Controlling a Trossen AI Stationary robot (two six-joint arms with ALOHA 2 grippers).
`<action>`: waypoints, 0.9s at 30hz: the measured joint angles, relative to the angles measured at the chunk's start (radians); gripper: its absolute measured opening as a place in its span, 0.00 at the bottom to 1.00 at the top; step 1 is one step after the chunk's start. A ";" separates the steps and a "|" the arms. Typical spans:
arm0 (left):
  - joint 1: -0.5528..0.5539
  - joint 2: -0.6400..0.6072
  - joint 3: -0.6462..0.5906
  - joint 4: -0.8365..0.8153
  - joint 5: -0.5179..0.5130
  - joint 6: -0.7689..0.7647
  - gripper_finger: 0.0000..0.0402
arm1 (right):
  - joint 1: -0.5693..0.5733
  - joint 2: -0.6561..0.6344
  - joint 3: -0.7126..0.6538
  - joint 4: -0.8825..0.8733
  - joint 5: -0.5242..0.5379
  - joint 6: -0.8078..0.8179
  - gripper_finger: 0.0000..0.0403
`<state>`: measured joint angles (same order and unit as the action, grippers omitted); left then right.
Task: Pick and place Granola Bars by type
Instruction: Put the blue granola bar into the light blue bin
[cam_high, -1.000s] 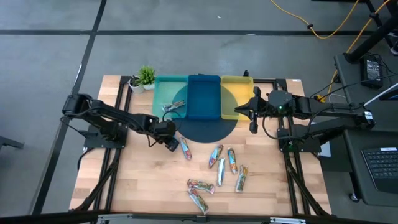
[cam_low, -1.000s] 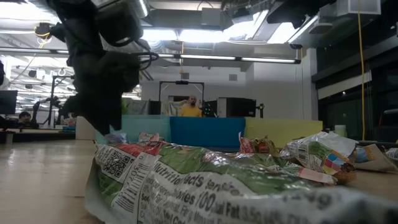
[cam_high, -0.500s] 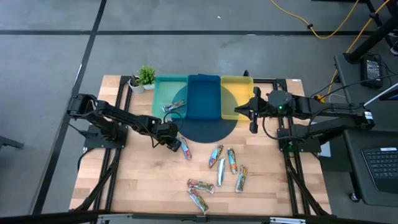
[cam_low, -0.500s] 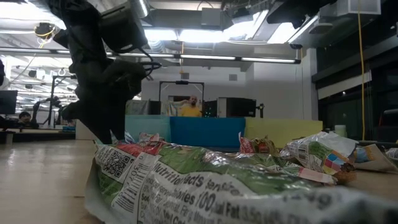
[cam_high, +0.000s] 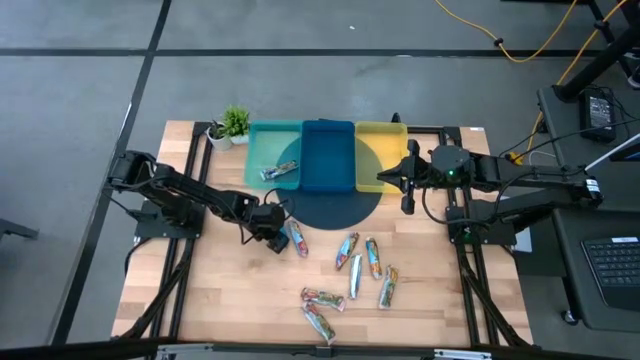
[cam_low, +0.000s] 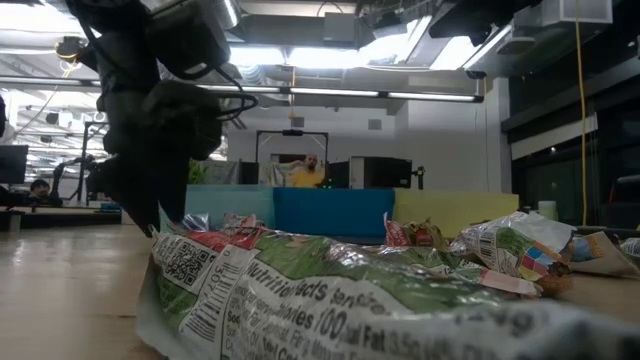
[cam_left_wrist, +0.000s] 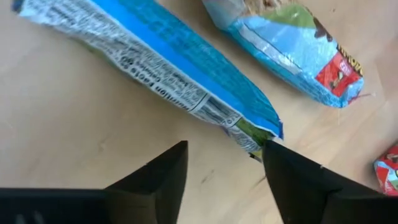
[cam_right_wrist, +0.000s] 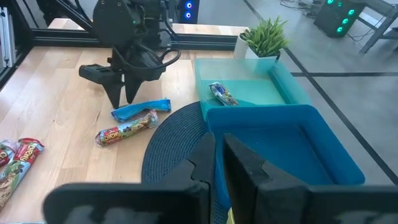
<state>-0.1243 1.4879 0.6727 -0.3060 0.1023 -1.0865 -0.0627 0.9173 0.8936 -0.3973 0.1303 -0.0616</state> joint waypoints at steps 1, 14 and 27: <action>-0.002 0.000 0.000 -0.001 0.001 -0.006 0.54 | 0.000 0.000 0.000 0.000 0.000 0.000 0.08; 0.016 -0.002 0.000 0.156 0.145 -0.076 0.68 | 0.000 0.000 0.000 0.000 0.000 -0.021 0.08; 0.016 -0.002 0.000 0.126 -0.077 -0.113 0.67 | 0.000 0.000 0.000 0.000 0.000 -0.026 0.08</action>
<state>-0.1085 1.4857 0.6727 -0.1801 0.0248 -1.2000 -0.0626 0.9173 0.8936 -0.3971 0.1303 -0.0873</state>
